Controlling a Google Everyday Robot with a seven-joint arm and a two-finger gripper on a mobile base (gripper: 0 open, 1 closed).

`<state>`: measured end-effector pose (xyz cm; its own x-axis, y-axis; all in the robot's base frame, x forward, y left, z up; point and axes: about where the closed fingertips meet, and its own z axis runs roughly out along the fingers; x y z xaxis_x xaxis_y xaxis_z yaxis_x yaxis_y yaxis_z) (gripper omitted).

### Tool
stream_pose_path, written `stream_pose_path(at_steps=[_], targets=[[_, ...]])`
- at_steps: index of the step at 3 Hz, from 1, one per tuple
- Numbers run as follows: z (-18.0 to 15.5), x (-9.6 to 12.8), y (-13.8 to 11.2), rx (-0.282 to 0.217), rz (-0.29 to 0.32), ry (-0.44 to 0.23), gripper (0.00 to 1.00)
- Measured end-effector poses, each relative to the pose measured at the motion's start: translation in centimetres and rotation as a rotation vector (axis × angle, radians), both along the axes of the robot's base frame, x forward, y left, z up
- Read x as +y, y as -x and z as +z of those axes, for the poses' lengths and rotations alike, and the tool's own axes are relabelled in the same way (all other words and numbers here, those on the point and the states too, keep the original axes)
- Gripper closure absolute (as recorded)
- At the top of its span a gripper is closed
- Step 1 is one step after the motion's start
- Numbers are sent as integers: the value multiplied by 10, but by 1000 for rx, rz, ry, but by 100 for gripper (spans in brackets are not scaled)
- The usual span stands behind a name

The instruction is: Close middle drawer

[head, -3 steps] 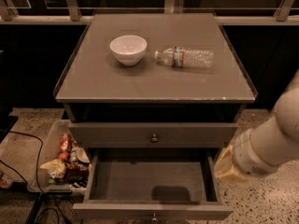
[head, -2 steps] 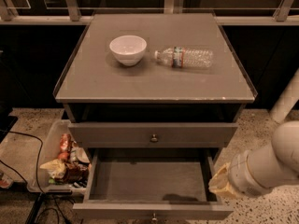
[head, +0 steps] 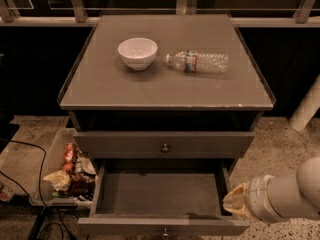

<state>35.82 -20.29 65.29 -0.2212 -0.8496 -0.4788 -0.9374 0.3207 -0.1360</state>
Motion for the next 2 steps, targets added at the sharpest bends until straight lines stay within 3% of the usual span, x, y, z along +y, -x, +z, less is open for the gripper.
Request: stream_pose_path(at_steps=[1, 2], targets=[[-5, 2, -1, 7, 2, 4, 100], [-53, 8, 0, 61, -16, 1, 100]])
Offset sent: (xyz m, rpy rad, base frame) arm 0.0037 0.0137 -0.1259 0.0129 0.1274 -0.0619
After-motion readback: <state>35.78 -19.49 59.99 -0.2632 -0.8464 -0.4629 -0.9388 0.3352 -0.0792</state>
